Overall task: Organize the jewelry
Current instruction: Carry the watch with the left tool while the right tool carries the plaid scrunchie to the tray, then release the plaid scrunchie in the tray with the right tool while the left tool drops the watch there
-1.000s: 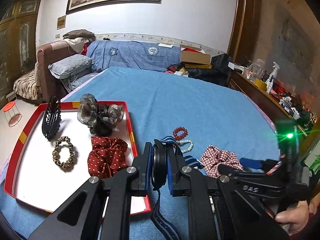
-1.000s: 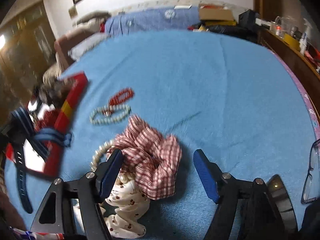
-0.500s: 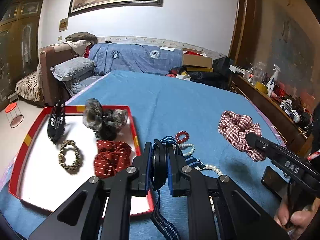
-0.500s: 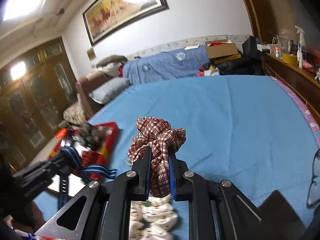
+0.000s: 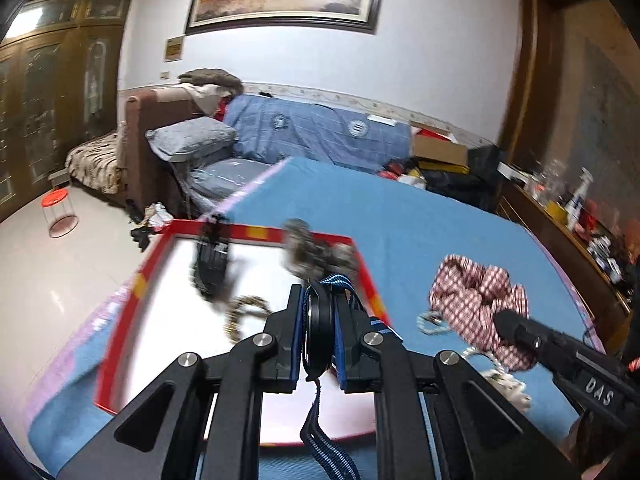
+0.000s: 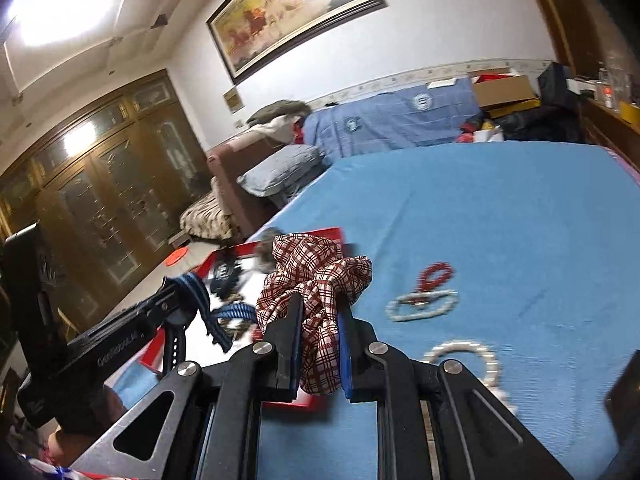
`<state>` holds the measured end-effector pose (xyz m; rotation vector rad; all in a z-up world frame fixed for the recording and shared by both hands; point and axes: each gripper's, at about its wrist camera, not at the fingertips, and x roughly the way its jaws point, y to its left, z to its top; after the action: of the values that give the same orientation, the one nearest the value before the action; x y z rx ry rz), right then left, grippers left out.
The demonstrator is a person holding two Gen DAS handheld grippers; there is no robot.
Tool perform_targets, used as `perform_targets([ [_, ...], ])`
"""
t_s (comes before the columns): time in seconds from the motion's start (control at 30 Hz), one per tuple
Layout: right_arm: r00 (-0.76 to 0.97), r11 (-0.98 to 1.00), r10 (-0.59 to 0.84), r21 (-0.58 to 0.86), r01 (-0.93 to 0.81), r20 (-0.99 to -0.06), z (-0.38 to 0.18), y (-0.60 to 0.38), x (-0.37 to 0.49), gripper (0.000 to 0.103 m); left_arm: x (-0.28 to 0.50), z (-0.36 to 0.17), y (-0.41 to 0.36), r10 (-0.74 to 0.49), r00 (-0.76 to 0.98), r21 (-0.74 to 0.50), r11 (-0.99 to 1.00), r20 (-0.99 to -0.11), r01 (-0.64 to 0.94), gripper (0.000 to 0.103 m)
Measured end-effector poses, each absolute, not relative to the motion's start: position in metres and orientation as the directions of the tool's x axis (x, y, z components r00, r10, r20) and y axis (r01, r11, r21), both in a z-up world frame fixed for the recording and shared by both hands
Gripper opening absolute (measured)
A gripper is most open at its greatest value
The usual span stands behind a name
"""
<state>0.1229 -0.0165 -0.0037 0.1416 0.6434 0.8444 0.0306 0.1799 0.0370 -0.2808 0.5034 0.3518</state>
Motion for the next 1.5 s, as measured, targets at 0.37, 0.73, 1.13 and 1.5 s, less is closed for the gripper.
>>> perform_targets([
  [0.37,0.387,0.620,0.746,0.352,-0.702,-0.543,-0.029,0.073,0.112,0.017,0.015,-0.001,0.269,0.346,0.733,-0.214,0.806,-0.586,-0.552,0.013],
  [0.73,0.386,0.666,0.672,0.288,-0.688,-0.632,-0.059,0.117,0.125,0.017,0.029,-0.038,0.289,0.293,0.689,-0.253,0.779,-0.663,-0.574,0.013],
  [1.13,0.352,0.669,0.632,0.256,-0.698,-0.691,-0.079,0.130,0.129,0.017,0.038,-0.044,0.292,0.303,0.678,-0.251,0.766,-0.670,-0.591,0.013],
  [1.5,0.337,0.669,0.628,0.265,-0.694,-0.702,-0.085,0.132,0.132,0.021,0.037,-0.040,0.287,0.349,0.673,-0.218,0.764,-0.652,-0.607,0.034],
])
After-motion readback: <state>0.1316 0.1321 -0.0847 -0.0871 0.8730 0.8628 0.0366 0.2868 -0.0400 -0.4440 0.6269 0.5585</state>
